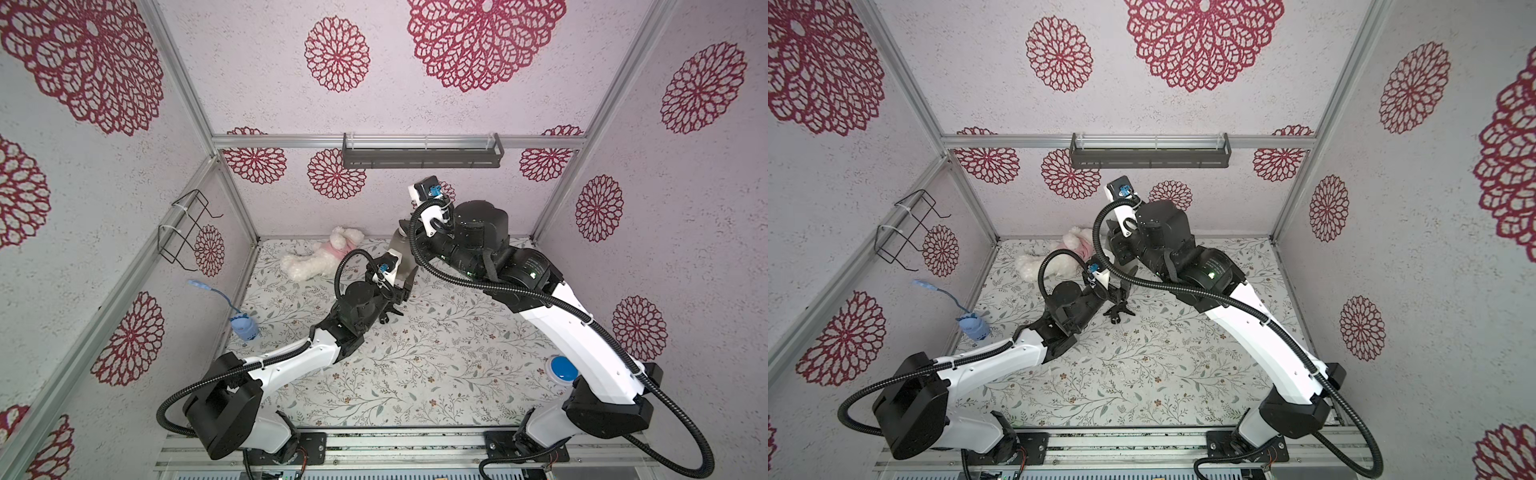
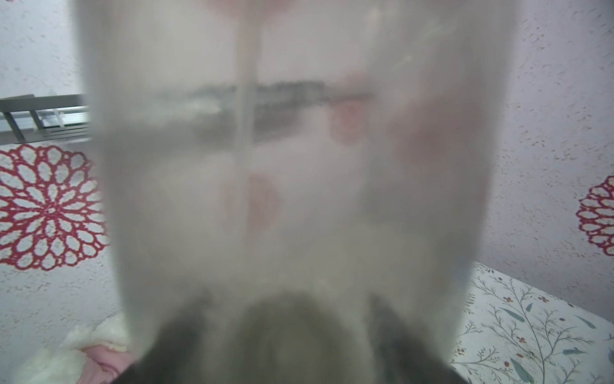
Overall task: Attach spray nozzles to spray bottles
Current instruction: Insert the spray nozzle into the spray bottle.
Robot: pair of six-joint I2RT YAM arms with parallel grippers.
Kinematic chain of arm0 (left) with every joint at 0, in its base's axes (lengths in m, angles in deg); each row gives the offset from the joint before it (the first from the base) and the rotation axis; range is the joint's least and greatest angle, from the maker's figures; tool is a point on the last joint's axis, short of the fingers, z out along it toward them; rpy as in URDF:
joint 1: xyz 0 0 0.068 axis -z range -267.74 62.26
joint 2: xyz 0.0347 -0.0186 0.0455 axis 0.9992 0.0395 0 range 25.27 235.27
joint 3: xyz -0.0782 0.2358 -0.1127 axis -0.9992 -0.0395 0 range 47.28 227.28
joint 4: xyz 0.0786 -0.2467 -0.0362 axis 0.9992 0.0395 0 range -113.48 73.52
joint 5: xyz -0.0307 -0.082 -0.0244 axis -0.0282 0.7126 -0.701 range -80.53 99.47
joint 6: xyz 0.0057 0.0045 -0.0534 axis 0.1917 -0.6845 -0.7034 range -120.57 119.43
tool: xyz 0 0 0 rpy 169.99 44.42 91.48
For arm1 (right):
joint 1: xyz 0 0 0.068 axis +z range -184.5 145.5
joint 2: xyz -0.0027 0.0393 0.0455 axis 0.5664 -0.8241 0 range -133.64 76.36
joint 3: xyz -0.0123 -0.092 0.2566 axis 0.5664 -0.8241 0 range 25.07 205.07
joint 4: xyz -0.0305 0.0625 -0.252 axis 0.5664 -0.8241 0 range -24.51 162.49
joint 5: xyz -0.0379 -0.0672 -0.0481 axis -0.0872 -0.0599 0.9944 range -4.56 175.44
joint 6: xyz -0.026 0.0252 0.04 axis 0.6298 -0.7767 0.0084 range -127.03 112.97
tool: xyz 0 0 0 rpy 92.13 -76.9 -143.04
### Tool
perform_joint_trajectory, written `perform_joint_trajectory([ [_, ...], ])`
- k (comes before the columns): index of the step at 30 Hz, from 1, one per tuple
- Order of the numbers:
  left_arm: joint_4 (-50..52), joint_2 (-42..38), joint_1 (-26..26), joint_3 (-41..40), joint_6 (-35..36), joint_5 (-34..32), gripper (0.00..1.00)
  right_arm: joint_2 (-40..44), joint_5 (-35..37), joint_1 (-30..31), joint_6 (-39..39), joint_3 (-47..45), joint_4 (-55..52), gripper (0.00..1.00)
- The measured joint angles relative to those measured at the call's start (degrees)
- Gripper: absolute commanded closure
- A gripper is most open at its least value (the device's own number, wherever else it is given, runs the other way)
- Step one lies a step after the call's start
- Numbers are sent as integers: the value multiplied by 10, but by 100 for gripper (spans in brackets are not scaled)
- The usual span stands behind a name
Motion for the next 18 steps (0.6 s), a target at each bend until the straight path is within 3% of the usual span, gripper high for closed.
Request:
perform_joint_trajectory([
  [12, 39, -4, 9, 0, 36, -12, 43, -68, 50, 0, -37, 112, -111, 79],
  [18, 56, -4, 11, -2, 35, -26, 44, -18, 92, 12, -70, 14, -52, 84],
])
